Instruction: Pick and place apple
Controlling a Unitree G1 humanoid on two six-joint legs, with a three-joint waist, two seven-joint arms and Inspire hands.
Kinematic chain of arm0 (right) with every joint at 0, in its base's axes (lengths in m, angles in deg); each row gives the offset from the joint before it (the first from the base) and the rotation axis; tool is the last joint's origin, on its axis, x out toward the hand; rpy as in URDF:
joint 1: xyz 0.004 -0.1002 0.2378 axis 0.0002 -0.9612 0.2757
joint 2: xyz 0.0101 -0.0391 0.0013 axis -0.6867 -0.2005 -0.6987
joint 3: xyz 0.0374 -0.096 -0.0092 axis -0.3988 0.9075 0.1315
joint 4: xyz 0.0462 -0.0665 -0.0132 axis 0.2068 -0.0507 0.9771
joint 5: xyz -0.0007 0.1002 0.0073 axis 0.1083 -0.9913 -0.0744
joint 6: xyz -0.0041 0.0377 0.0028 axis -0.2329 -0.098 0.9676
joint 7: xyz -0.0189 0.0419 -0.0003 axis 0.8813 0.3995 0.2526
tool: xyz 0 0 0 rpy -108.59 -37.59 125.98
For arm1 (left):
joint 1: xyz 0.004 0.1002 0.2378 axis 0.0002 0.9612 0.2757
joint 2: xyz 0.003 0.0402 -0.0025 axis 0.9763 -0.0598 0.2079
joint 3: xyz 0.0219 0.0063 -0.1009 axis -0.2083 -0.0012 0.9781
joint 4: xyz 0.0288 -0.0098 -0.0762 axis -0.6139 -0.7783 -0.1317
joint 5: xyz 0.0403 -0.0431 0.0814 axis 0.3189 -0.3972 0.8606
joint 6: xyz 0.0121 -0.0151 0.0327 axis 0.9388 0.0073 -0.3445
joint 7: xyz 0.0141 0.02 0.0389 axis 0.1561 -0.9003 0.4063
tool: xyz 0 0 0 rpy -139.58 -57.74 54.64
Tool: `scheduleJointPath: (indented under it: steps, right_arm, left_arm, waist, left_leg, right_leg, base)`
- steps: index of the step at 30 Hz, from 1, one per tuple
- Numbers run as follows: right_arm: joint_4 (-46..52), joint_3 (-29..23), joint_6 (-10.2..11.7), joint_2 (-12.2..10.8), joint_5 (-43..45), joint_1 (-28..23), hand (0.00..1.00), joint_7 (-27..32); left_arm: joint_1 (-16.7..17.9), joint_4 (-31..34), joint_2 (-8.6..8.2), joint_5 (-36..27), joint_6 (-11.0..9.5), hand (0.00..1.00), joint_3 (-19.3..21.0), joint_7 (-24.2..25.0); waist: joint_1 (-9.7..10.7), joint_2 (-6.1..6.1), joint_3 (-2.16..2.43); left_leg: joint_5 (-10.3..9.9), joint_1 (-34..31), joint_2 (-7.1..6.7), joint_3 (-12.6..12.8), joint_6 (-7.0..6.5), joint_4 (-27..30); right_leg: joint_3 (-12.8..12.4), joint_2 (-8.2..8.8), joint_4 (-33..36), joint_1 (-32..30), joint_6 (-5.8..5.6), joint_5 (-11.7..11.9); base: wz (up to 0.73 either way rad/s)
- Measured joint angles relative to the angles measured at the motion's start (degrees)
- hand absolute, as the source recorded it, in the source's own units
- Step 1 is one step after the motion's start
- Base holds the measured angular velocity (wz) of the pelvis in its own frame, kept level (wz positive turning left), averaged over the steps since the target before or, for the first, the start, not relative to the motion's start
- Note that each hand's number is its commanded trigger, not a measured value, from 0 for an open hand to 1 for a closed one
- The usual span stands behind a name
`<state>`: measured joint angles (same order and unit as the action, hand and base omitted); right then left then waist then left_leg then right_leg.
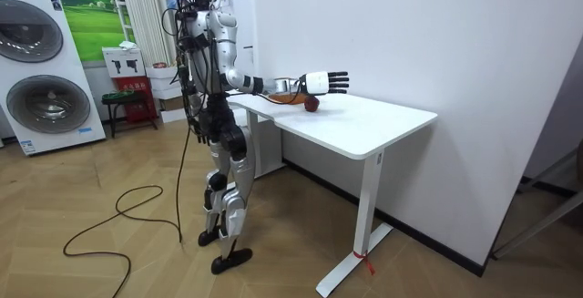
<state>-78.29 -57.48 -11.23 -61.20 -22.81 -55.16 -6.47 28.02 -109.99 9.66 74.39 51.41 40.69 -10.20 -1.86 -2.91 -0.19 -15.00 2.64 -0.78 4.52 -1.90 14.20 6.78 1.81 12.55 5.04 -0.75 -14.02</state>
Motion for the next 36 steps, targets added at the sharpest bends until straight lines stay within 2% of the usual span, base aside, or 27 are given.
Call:
scheduleJointPath:
  steps: [10, 23, 36]
  right_arm:
    - [-2.2, 2.3, -0.1, -0.1, 0.1, -0.1, 0.00, -5.3]
    - [-2.2, 3.2, -0.1, -0.1, 0.3, -0.1, 0.00, -8.5]
    - [-6.7, 5.2, 0.1, -0.2, 0.9, -3.0, 0.00, -12.1]
  left_arm:
    - [0.3, 0.0, -0.01, 0.1, -0.1, 0.00, -0.4, 0.0]
    - [0.3, 0.2, -0.01, 0.1, -0.1, 0.00, -0.9, 0.8]
    - [0.5, -0.6, 0.00, 0.0, 0.0, 0.00, -1.0, 0.9]
  waist:
    - [0.0, 0.37, 0.07]
    - [0.1, 0.63, 0.27]
    - [0.0, 0.67, 0.21]
  left_leg:
    - [0.0, 0.0, 0.01, 0.0, 0.00, 0.0]
    - [0.0, 0.0, 0.04, 0.0, 0.04, 0.0]
    - [0.2, 1.1, 0.00, -0.1, 0.11, -0.7]
  right_leg:
    - [0.0, 0.01, 0.0, 0.0, 0.03, 0.0]
    - [0.6, 0.06, -0.1, 0.2, 0.09, 0.1]
    - [1.1, 0.10, -1.1, 1.5, 0.18, 0.2]
  base:
    - [0.00]
    - [0.00]
    - [0.01]
